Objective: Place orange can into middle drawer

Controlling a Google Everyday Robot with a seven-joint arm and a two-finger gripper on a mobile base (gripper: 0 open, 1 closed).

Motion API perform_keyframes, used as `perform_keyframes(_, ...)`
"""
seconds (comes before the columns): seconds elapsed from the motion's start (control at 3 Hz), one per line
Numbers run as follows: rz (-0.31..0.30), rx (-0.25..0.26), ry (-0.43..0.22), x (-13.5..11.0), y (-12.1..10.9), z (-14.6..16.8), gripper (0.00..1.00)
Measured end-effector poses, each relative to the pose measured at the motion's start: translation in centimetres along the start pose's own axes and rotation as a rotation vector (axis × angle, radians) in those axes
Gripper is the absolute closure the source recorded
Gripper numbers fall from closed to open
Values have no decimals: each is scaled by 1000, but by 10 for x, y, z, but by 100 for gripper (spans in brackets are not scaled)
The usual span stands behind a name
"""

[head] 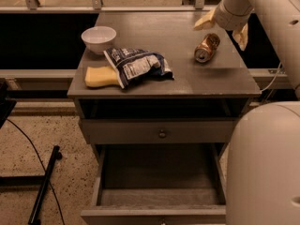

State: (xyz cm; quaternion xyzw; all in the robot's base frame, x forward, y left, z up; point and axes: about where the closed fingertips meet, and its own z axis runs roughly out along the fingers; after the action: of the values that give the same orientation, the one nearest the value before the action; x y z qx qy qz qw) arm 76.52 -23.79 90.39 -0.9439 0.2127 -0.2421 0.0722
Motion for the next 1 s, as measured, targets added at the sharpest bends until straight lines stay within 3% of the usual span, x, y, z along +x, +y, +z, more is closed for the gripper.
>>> perform_keyframes(0.33,-14,-8,3,4,-8,15,0)
perform_keyframes(0.67,-14,-17,-6,5,-11,30,18)
perform_keyframes(1.0,-20,-19,-39,-2,-17,47,49)
